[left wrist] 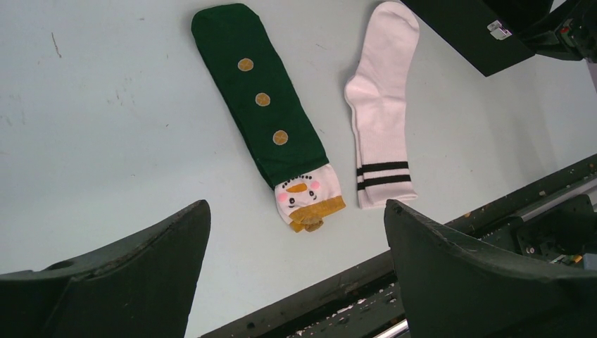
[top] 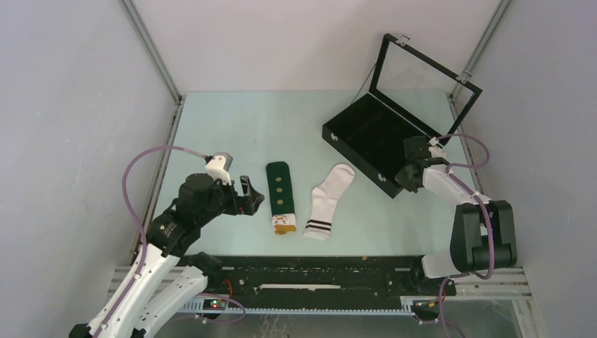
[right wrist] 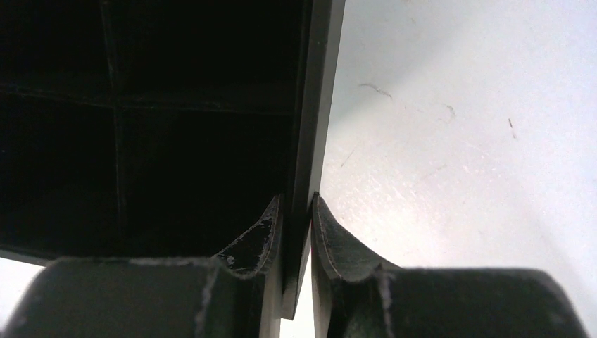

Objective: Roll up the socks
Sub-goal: Move the storage box to the center of the board.

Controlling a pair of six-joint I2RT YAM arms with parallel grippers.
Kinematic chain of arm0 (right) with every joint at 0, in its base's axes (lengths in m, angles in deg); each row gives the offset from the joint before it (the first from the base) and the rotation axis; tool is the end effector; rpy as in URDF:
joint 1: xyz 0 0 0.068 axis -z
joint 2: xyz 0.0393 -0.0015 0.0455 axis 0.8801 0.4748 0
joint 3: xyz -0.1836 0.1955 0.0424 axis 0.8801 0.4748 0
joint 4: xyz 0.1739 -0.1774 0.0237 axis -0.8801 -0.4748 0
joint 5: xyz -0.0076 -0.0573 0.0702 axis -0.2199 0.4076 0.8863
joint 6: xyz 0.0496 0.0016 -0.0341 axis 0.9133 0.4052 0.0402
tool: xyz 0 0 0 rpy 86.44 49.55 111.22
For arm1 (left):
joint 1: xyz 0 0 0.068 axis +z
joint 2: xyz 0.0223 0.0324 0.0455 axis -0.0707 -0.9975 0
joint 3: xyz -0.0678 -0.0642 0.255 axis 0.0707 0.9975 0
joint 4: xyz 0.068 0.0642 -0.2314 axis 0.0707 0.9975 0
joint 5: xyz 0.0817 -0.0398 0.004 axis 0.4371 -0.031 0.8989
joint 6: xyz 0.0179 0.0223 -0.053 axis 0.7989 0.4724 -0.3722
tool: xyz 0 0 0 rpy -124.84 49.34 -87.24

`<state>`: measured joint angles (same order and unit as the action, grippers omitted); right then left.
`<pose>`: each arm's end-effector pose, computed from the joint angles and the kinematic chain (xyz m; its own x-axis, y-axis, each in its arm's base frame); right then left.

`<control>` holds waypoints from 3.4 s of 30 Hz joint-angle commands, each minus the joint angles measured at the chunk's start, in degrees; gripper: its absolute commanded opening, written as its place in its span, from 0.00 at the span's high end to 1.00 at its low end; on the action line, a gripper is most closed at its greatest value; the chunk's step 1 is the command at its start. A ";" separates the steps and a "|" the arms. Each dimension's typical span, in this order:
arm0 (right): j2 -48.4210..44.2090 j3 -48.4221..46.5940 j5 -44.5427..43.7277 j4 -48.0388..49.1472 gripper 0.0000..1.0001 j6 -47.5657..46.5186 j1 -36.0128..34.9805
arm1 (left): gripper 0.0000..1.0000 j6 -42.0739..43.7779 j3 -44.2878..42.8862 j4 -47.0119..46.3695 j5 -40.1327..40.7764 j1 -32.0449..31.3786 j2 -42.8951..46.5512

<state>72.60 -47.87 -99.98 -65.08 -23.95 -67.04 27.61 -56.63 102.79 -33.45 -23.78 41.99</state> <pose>0.2642 0.0134 0.1917 -0.6140 0.6155 -0.4941 0.6322 0.7583 0.1590 0.1093 -0.0592 0.2985 -0.5948 -0.1094 -0.7964 0.2861 0.8970 -0.3369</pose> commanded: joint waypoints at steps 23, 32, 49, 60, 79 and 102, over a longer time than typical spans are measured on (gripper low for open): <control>8.57 -12.15 6.64 3.08 1.00 -20.54 2.12 | 0.03 0.82 0.76 -1.80 1.43 0.24 0.10; 14.31 -19.54 9.12 0.98 1.00 -28.65 2.91 | 0.03 0.82 0.83 -1.93 1.43 0.24 0.34; 24.49 -28.25 23.27 6.10 1.00 -47.17 1.81 | 0.03 0.80 0.89 -1.89 1.44 0.24 -0.01; 30.06 -36.50 25.03 6.80 1.00 -53.38 -0.64 | 0.03 0.64 0.93 -1.68 3.08 0.24 0.14; 29.37 -42.32 23.33 5.60 0.63 -47.48 0.61 | 0.03 0.21 0.38 -1.29 4.06 0.24 -0.79; -3.73 -26.86 19.78 -0.04 0.36 -35.07 -4.33 | 0.00 -3.15 2.26 -7.47 2.65 0.24 -1.16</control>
<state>73.96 -75.74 -80.79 -61.67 -63.99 -69.27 25.40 -55.96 99.21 -30.15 -23.78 40.51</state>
